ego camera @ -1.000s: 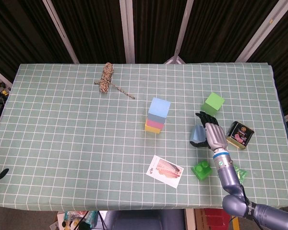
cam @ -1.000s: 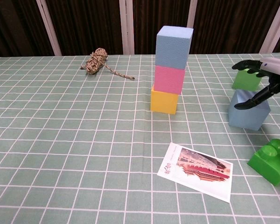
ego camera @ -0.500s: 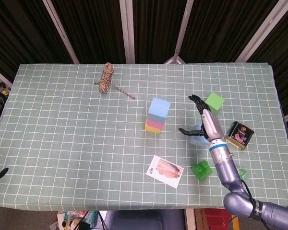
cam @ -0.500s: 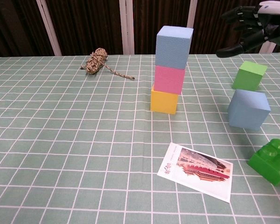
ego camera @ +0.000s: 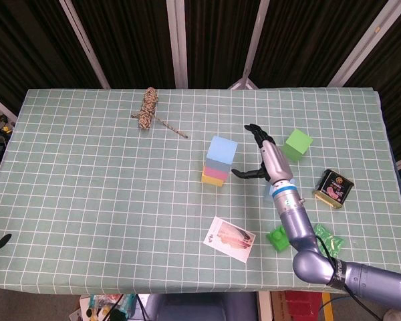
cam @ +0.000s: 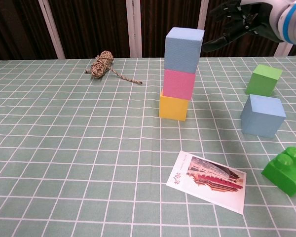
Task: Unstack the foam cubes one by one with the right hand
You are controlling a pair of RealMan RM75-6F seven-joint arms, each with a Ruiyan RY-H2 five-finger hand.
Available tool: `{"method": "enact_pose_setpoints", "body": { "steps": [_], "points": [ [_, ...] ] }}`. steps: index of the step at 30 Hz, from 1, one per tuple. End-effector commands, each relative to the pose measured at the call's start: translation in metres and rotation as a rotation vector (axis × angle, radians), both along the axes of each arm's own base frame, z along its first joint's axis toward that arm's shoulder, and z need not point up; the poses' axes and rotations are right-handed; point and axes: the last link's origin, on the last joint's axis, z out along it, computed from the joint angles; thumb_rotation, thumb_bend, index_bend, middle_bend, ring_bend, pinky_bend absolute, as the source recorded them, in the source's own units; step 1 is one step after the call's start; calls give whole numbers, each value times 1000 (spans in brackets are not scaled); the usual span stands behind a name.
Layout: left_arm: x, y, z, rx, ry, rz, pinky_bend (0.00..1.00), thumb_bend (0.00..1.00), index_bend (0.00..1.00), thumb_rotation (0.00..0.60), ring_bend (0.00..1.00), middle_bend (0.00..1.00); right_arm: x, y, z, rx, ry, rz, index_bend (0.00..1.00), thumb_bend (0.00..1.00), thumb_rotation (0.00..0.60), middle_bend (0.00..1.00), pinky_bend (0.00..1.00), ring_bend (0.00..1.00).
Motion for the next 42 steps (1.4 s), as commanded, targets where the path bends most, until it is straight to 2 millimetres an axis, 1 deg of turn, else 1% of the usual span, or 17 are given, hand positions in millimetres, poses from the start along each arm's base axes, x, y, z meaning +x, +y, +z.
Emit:
{"method": "enact_pose_setpoints", "body": {
  "steps": [1, 11, 13, 18, 20, 22, 23, 26, 27, 29, 33, 37, 42],
  "points": [
    [0, 0, 1, 4, 0, 2, 1, 170, 218, 600, 0, 0, 13, 1, -8, 16, 10, 3, 114, 161, 600, 67, 18, 17],
    [-2, 2, 2, 13, -3, 8, 1, 169, 218, 600, 0, 0, 33, -2, -24, 32, 52, -5, 114, 161, 600, 67, 18, 18],
    [-2, 2, 2, 12, -3, 9, 1, 169, 218, 600, 0, 0, 36, -3, -27, 38, 52, -11, 114, 161, 600, 67, 18, 34],
    [-2, 2, 3, 15, -6, 9, 1, 169, 218, 600, 0, 0, 39, -9, -32, 25, 57, -39, 114, 161, 600, 70, 18, 165],
    [-2, 2, 4, 18, -9, 9, 1, 169, 218, 600, 0, 0, 38, -11, -33, 17, 58, -51, 116, 161, 600, 99, 28, 233],
    [-3, 2, 5, 21, -11, 10, 1, 170, 218, 600, 0, 0, 39, -13, -34, 9, 44, -60, 136, 161, 600, 168, 67, 309],
    [-3, 2, 5, 22, -12, 11, 1, 170, 218, 600, 0, 0, 39, -13, -34, 2, 39, -62, 167, 162, 600, 236, 113, 380],
    [-3, 2, 6, 22, -12, 13, 1, 170, 218, 600, 0, 0, 39, -15, -33, -31, 24, -71, 230, 161, 600, 373, 223, 525],
    [-3, 2, 6, 21, -12, 13, 1, 170, 218, 600, 0, 0, 38, -15, -33, -39, 16, -76, 234, 161, 600, 387, 234, 539],
    [-3, 2, 5, 21, -13, 13, 1, 170, 218, 600, 0, 0, 38, -14, -32, -45, 2, -83, 238, 161, 600, 403, 246, 558],
    [-3, 2, 5, 20, -12, 12, 1, 169, 218, 600, 0, 0, 38, -14, -28, -80, -2, -73, 241, 162, 600, 406, 253, 561],
    [-3, 2, 4, 18, -11, 13, 1, 169, 218, 600, 0, 0, 38, -11, -20, -113, -38, -56, 246, 161, 600, 406, 253, 561],
    [-3, 2, 5, 19, -12, 15, 1, 170, 217, 600, 0, 0, 29, -8, -5, -165, -28, -58, 246, 162, 600, 406, 253, 561]
  ]
}}
